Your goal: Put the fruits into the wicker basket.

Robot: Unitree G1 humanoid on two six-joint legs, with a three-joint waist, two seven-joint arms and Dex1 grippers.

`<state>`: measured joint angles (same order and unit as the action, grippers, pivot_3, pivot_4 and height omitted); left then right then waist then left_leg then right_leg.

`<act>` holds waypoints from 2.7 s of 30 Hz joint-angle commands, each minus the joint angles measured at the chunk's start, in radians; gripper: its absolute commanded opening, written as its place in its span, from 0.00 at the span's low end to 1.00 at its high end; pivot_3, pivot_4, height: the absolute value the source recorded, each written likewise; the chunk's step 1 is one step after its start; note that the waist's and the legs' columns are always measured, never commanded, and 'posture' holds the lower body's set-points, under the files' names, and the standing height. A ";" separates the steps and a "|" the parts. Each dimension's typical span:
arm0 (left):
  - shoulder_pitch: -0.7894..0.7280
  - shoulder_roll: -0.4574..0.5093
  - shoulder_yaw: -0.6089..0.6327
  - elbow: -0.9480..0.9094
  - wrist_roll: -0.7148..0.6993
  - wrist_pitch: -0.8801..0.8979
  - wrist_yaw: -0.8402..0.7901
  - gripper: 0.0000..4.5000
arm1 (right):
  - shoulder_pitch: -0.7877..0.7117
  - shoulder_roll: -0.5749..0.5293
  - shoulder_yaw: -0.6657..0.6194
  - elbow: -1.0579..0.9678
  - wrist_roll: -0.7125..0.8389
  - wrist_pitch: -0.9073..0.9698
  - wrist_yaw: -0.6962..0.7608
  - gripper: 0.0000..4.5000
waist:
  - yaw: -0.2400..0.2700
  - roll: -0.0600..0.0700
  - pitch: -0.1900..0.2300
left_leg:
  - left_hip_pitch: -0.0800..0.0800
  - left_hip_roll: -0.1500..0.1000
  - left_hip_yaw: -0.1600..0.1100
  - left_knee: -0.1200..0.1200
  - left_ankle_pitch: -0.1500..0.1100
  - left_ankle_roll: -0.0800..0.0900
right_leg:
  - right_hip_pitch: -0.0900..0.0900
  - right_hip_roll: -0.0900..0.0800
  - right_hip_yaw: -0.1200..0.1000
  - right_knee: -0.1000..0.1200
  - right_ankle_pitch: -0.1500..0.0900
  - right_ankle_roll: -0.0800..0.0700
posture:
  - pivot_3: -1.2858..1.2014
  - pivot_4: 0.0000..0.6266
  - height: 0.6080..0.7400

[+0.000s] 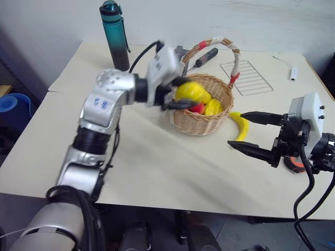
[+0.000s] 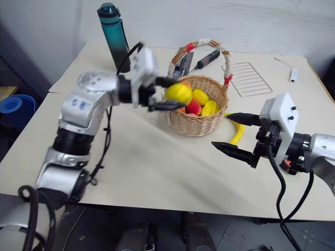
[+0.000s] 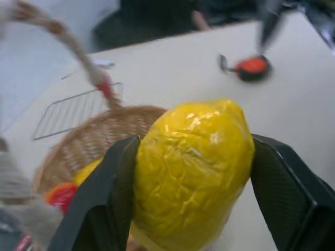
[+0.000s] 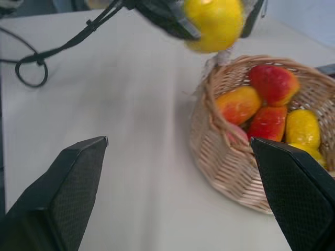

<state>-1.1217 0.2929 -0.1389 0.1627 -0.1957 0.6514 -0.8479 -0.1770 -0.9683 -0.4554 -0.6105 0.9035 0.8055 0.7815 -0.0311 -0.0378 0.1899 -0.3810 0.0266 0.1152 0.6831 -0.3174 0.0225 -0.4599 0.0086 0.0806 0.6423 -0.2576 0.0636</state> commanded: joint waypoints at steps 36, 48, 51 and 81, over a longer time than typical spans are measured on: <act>0.571 0.621 0.320 -0.466 -0.424 0.067 -0.462 0.99 | -0.046 0.299 0.092 0.159 -0.230 0.195 -0.585 1.00 | -0.027 -0.001 0.000 | 0.010 0.001 0.005 -0.008 0.004 -0.009 | 0.000 0.001 0.003 0.006 -0.006 -0.010 | 0.52 0.24 1.00; 0.532 0.573 0.322 -0.503 -0.480 0.069 -0.317 1.00 | -0.320 0.471 0.333 0.542 -0.504 0.106 -0.686 0.91 | -0.032 -0.002 0.000 | 0.008 0.001 0.006 -0.013 0.004 -0.010 | -0.003 0.001 0.003 0.003 -0.005 -0.008 | 0.52 0.24 1.00; 0.517 0.570 0.317 -0.495 -0.480 0.059 -0.300 1.00 | -0.325 0.480 0.354 0.558 -0.532 0.086 -0.665 0.70 | -0.039 -0.002 0.000 | 0.008 0.001 0.006 -0.014 0.004 -0.010 | -0.003 0.001 0.003 0.002 -0.005 -0.008 | 0.52 0.24 1.00; 0.476 0.556 0.311 -0.488 -0.531 0.057 -0.255 1.00 | -0.553 0.497 0.367 0.121 -0.180 0.371 -0.526 0.11 | -0.068 -0.002 0.000 | 0.011 0.003 0.004 -0.018 0.008 -0.014 | -0.003 0.005 0.004 0.004 -0.004 -0.010 | 0.52 0.24 1.00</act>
<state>-0.6395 0.8410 0.1512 -0.3022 -0.7072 0.7179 -1.1106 -0.6813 -0.4989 -0.1246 -0.5164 0.7731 1.2021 0.3267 -0.0993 -0.0396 0.1895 -0.3700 0.0298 0.1201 0.6650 -0.3088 0.0068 -0.4632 0.0133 0.0853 0.6466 -0.2619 0.0531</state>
